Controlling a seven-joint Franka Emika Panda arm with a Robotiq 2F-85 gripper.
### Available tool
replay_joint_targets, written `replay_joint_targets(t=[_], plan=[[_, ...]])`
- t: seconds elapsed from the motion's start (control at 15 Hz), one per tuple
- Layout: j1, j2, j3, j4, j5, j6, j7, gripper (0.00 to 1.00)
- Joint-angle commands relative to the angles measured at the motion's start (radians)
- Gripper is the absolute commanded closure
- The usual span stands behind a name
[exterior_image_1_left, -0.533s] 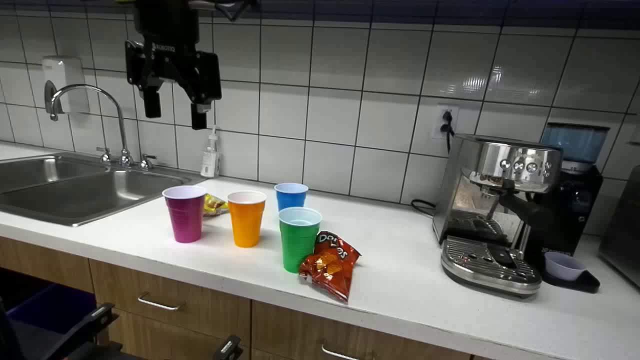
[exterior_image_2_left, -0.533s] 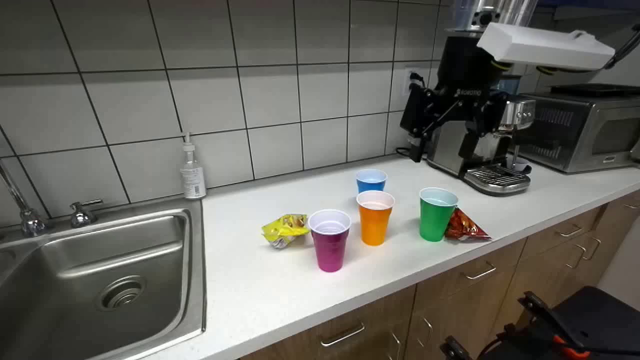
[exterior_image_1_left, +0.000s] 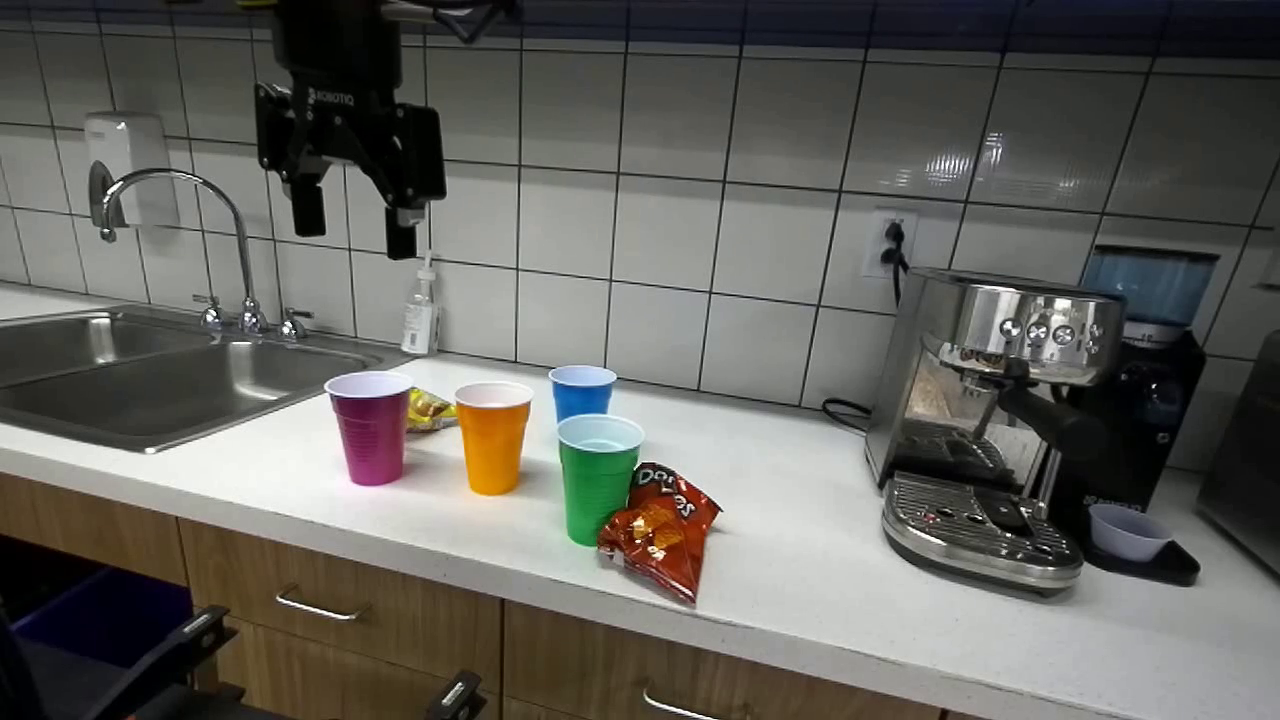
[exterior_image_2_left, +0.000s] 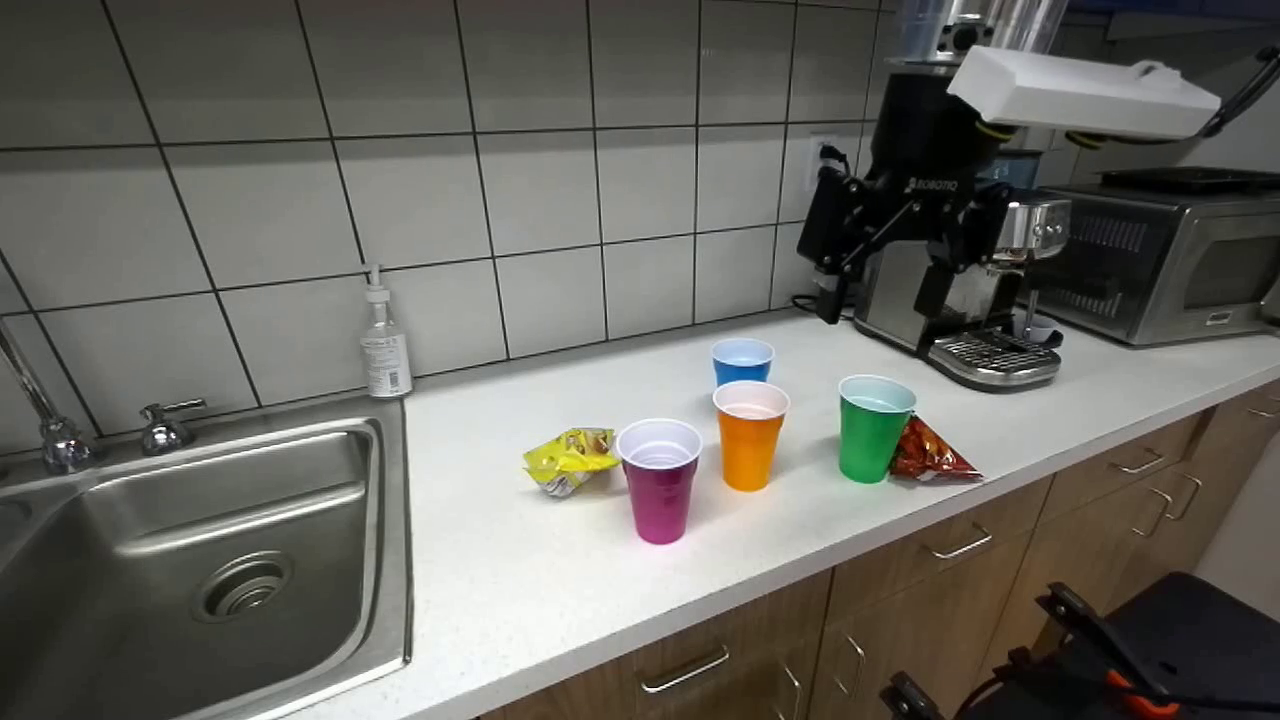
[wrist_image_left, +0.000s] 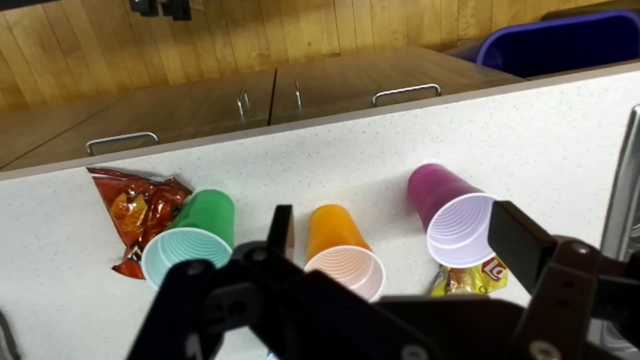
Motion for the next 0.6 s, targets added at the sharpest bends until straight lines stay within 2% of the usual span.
replay_joint_targets(t=[0.0,0.53], plan=[[-0.032,0.027,0.013,0.003,-0.021,0.065,0.011,0.0],[-0.096,0.13,0.015,0.004,-0.059,0.239,0.033,0.0]])
